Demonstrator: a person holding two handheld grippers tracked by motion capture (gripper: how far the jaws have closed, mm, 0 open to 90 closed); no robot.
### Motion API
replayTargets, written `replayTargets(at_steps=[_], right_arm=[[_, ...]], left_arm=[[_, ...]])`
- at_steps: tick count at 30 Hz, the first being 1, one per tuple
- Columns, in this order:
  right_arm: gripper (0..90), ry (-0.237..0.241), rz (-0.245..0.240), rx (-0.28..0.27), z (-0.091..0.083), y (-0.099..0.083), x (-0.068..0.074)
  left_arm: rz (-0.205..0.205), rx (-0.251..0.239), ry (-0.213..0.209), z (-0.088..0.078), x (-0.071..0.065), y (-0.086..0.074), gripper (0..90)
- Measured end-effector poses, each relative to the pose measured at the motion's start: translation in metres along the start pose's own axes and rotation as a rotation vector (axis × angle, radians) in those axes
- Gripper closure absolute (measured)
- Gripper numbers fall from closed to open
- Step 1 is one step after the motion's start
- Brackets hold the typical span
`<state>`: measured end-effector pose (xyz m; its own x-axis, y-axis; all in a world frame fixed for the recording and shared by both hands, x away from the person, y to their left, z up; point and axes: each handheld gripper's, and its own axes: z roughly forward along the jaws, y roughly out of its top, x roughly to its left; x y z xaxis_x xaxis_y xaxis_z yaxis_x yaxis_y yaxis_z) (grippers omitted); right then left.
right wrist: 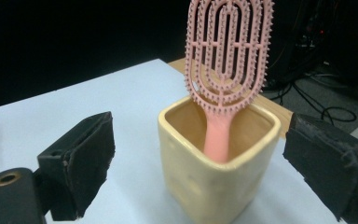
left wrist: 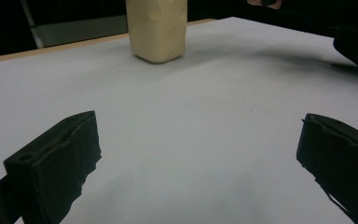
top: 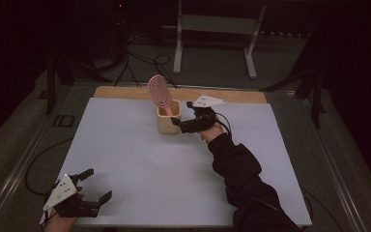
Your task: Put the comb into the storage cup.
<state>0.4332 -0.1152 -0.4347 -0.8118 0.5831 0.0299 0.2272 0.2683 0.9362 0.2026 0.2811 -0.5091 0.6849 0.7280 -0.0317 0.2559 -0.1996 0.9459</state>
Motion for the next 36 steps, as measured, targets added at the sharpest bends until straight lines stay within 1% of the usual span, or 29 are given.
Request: replayTargets(at_steps=[2,3,4,5,7,10,11,13,15,17,18,20,23,26,27,28,31,34,35,36], right_arm=[[8.6,-0.006,0.005,0.009,-0.004,0.001,0.0],[8.6,0.006,0.002,0.011,-0.006,0.001,-0.001],[8.6,0.011,0.008,0.016,-0.008,0.001,-0.001],[8.6,0.008,0.005,0.014,-0.01,0.001,-0.002],[8.7,0.037,0.003,0.02,-0.014,0.002,-0.004],[8.7,0.014,-0.028,0.033,-0.019,0.0,-0.005],[8.7,0.03,-0.022,0.044,-0.021,0.0,-0.005],[8.7,0.039,-0.033,0.065,-0.025,-0.002,-0.004],[8.7,0.05,-0.035,0.074,-0.029,-0.005,-0.004],[8.6,0.057,-0.048,0.077,-0.032,-0.008,-0.004],[8.6,0.061,-0.039,0.082,-0.034,-0.01,-0.003],[8.7,0.059,-0.052,0.085,-0.037,-0.012,-0.002],[8.7,0.064,-0.055,0.083,-0.043,-0.015,-0.002],[8.7,0.062,-0.048,0.075,-0.048,-0.018,-0.001],[8.7,0.063,-0.055,0.074,-0.05,-0.019,-0.001],[8.7,0.055,-0.059,0.08,-0.051,-0.02,0.0],[8.7,0.047,-0.063,0.078,-0.057,-0.026,0.0],[8.7,0.041,-0.067,0.078,-0.062,-0.033,-0.001],[8.7,0.039,-0.054,0.082,-0.065,-0.035,0.0],[8.7,0.036,-0.054,0.08,-0.067,-0.037,-0.001]], left_arm=[[-0.002,0.004,0.0,0.0,0.0,0.0,0.0],[0.0,0.003,0.0,0.0,0.0,0.0,0.0],[0.001,0.002,0.001,0.0,0.0,0.0,0.0],[-0.001,0.0,0.001,0.0,0.0,0.0,0.0],[-0.003,0.004,0.001,0.001,0.0,0.0,0.0],[-0.003,-0.001,0.002,0.001,0.0,0.0,0.0],[-0.003,0.001,0.0,0.001,0.0,0.0,0.0],[0.001,0.01,0.001,0.001,0.0,-0.001,0.0],[-0.003,0.001,0.003,0.001,0.0,0.0,0.0],[-0.002,0.005,0.002,0.001,0.0,-0.001,0.0],[0.0,0.01,0.003,0.001,0.0,-0.001,0.0],[0.0,0.005,0.002,0.001,0.0,0.0,0.0],[0.002,0.01,0.002,0.001,0.0,-0.001,0.0],[0.002,0.004,0.002,0.001,0.0,0.0,0.0],[0.002,0.005,0.0,0.001,0.0,0.0,0.0],[0.003,0.009,0.001,0.001,-0.001,-0.001,0.0],[0.004,0.003,0.002,0.001,-0.001,0.0,0.0],[0.002,0.009,0.001,0.001,-0.001,-0.001,0.0],[0.002,0.008,0.001,0.001,-0.001,-0.001,0.0],[0.006,0.006,0.002,0.001,-0.001,0.0,0.0]])
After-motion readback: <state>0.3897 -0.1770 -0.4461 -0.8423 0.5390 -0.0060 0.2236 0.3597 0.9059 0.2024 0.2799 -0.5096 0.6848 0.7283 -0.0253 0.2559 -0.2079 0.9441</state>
